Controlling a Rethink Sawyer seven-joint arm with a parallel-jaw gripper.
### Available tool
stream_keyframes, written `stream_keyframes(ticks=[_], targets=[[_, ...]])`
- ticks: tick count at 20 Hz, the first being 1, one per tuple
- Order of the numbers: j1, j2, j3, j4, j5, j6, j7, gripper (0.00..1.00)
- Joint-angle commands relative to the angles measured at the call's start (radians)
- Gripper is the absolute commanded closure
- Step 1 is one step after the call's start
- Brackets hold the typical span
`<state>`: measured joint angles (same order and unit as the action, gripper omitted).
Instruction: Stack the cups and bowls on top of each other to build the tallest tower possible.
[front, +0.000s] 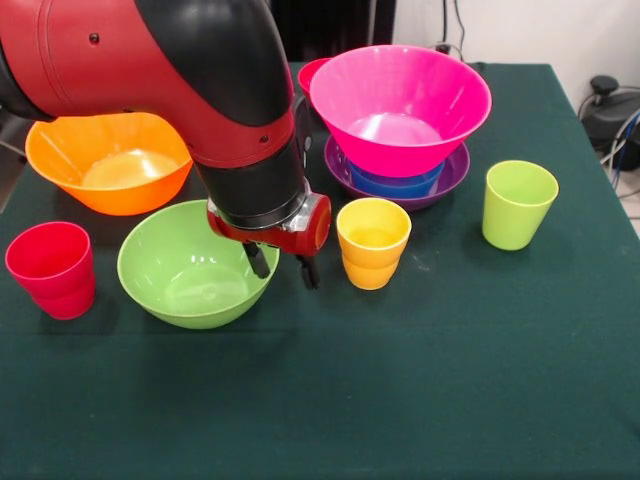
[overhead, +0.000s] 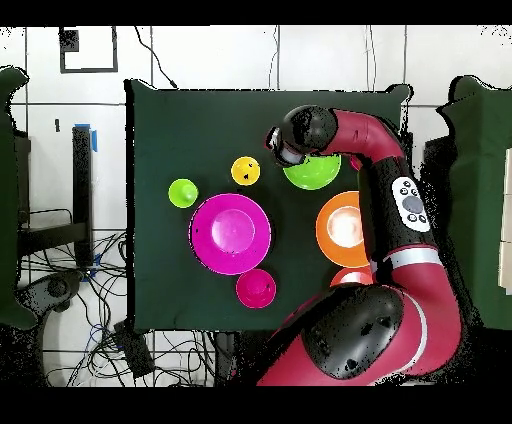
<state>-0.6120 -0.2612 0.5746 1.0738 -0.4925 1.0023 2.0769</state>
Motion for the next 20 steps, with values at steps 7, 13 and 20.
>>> stream_keyframes(ticks=[7,13,20], targets=[[0.022,0.028,-0.028,-0.041,-0.121,0.031,-0.3,0.0],[0.015,0.034,-0.034,-0.025,-0.147,0.009,-0.3,0.0],[0.012,0.031,-0.034,-0.018,-0.155,0.01,-0.283,0.0]])
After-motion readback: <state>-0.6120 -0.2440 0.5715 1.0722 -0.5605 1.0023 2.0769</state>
